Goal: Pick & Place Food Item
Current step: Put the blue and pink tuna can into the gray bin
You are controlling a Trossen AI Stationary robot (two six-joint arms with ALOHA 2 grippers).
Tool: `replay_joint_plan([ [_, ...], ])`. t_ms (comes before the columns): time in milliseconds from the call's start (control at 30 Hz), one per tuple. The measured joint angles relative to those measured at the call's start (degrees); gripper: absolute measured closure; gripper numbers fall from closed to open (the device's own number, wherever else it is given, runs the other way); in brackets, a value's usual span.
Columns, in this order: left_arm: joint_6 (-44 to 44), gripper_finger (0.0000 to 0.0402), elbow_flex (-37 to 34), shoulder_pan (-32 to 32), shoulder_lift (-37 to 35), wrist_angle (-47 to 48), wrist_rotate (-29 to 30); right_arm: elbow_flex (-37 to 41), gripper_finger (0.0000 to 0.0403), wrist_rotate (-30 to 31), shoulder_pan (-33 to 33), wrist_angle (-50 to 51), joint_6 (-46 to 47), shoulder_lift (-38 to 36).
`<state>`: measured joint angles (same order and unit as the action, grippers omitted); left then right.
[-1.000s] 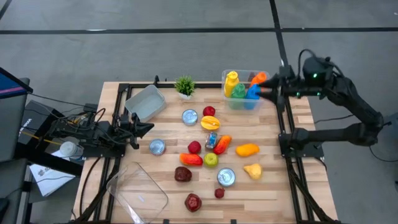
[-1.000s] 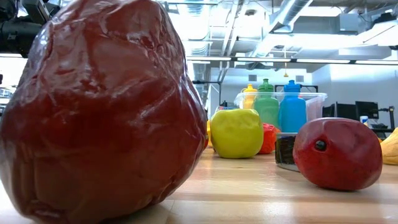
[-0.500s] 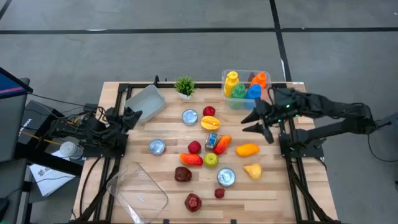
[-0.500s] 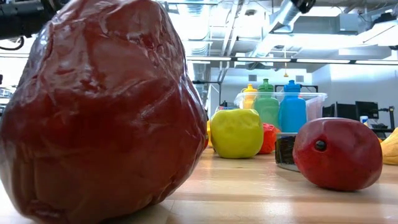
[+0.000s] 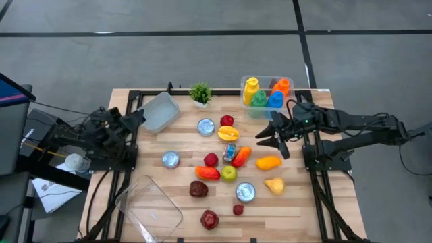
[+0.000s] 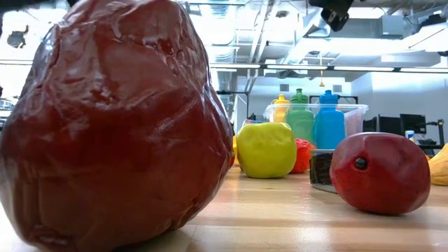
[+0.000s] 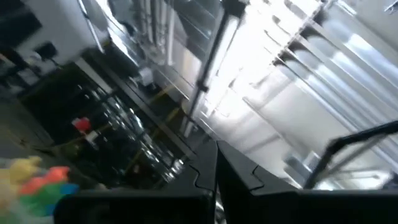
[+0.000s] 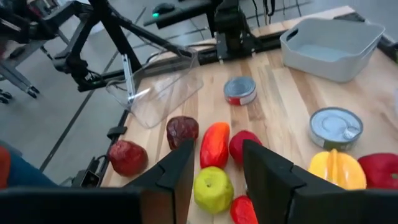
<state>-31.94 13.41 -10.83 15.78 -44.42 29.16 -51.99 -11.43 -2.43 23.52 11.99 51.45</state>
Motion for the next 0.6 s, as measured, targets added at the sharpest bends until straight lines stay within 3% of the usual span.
replay_joint_plan([
  [167, 7.2, 0.0402, 18.0, 0.0, 18.6, -1.1, -5.2, 0.0, 0.0280, 1.0, 0.0, -0.1, -0.2, -0.1],
  [300, 20.2, 0.0401, 33.5, 0.1, 34.2, 3.3, -5.0, 0.0, 0.0280, 1.0, 0.0, -0.2, -0.3, -0.2],
  [400, 25.7, 0.0395, 44.4, 1.5, 42.9, 19.4, -2.1, 0.0, 0.0280, 1.0, 0.0, -0.1, -0.3, -0.2],
  [500, 22.2, 0.0380, 54.3, 3.5, 50.2, 43.0, 3.9, 0.0, 0.0280, 1.0, 0.1, 0.2, 0.0, -0.7],
  [600, 18.4, 0.0350, 60.7, 6.2, 57.0, 57.8, 4.4, 0.0, 0.0280, 1.0, 0.6, 0.9, 0.2, -1.7],
])
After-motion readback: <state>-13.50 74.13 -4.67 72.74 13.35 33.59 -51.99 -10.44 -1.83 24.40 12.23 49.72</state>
